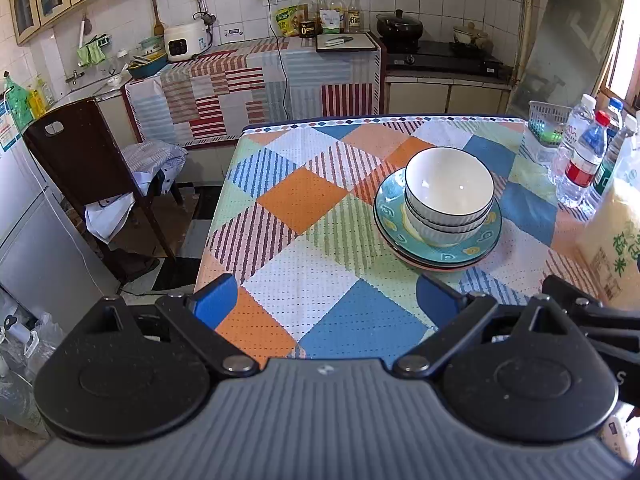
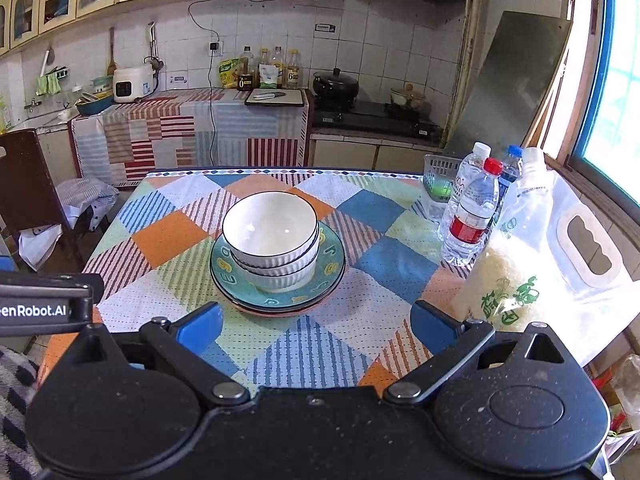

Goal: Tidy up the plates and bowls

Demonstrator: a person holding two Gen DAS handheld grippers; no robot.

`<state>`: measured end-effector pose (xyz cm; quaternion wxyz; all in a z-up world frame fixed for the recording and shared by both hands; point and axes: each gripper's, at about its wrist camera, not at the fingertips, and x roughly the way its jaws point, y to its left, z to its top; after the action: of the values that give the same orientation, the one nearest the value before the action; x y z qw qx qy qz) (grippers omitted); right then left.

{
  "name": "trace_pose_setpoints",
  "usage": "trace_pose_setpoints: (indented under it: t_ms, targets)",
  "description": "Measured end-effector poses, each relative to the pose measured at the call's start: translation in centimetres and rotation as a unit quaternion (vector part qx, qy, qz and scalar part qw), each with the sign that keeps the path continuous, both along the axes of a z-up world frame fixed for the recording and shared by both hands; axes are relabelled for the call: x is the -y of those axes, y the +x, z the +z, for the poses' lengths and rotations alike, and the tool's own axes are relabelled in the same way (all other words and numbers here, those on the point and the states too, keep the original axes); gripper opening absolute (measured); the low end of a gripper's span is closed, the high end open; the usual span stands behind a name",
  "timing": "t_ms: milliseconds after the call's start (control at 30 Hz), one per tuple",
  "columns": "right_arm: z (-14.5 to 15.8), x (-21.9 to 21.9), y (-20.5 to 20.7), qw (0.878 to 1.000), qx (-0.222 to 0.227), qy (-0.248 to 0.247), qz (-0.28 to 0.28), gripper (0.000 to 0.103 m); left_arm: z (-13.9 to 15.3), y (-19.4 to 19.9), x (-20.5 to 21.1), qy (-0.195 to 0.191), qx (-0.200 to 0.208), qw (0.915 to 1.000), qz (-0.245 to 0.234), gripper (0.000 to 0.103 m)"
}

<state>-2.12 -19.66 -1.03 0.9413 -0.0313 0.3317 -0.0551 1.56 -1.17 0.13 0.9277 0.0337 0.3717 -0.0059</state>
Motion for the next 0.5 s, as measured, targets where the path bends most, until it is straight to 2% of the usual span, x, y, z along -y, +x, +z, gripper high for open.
trace_pose_setpoints:
  t_ms: [500]
  targets:
    - [-0.56,-0.01,0.0,1.0,-0.016,0.001,-0.006,0.101,-0.65,0.21,0.31,0.01,-0.018,0.9998,0.001,0.097]
